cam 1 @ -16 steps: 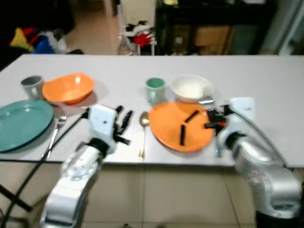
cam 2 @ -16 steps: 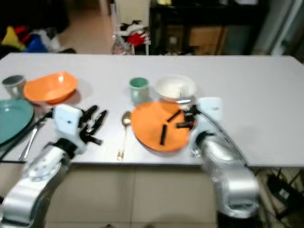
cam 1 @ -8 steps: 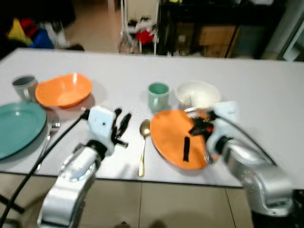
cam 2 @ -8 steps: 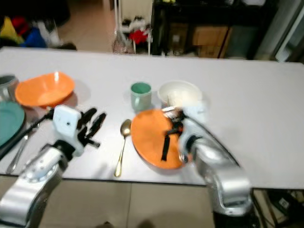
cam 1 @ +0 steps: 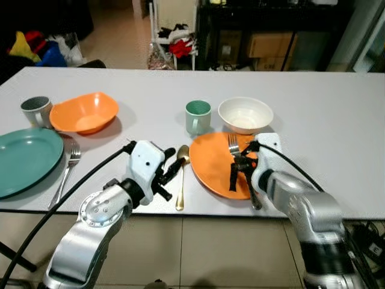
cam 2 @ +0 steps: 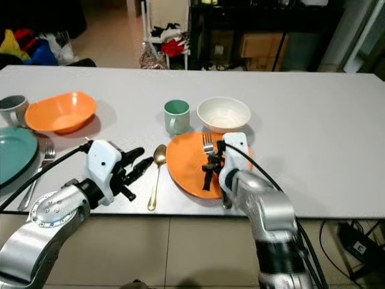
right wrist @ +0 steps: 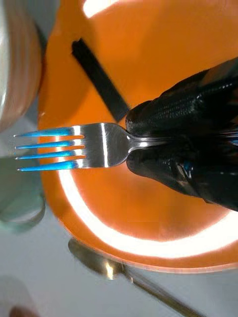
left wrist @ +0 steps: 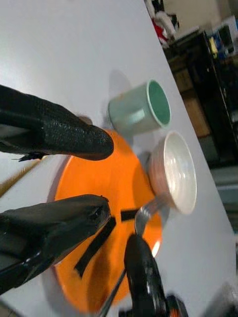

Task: Setting the table

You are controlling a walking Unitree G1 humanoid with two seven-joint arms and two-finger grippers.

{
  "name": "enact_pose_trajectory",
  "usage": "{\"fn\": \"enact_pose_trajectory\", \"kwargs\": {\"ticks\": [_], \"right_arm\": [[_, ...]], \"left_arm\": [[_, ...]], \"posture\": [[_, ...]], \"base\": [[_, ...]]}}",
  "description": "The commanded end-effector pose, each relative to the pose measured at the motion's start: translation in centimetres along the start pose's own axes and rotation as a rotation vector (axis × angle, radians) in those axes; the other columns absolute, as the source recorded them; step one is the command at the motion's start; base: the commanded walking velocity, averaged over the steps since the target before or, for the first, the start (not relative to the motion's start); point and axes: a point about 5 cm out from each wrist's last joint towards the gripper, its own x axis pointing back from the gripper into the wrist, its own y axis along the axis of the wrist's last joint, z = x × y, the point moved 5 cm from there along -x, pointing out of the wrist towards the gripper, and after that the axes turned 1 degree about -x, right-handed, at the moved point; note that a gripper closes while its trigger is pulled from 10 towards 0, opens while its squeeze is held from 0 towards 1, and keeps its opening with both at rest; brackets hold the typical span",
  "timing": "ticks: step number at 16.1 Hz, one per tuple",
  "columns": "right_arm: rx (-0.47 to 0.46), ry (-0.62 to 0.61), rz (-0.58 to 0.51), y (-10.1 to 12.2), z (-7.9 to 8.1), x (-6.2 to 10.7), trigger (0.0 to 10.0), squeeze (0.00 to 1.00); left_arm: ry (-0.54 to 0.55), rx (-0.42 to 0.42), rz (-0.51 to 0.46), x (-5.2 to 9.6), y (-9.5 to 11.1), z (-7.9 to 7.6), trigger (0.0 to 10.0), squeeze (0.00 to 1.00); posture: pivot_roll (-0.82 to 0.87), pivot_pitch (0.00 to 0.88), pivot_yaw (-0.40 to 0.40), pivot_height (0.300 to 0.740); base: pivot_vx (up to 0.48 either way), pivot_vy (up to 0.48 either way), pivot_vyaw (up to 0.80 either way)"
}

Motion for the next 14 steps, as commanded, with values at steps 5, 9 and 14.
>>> {"fn": "enact_pose_trajectory", "kwargs": {"ticks": [5,9,14], "right_arm": [[-0.024,-0.073,0.024,1.0,-2.0,-2.4,10.0,0.0],[-0.027,-0.106,0.041,1.3,-3.0,-3.6,10.0,0.0],[-0.075,-0.121,0.044,1.7,-3.6,-5.1,10.0,0.0]], "left_arm": [[-0.046,-0.024,0.013,0.1,0.1,0.1,10.0,0.0],[-0.063,-0.016,0.034,0.8,-0.4,-0.5,10.0,0.0],[-0.078,-0.017,0.051,1.3,-0.7,-0.8,10.0,0.0]], "posture": [[0.13,0.0,0.045,0.74],[0.14,0.0,0.039,0.74],[0.17,0.0,0.038,0.74]], "base": [[0.0,0.0,0.0],[0.0,0.0,0.0],[0.0,0.0,0.0]]}}
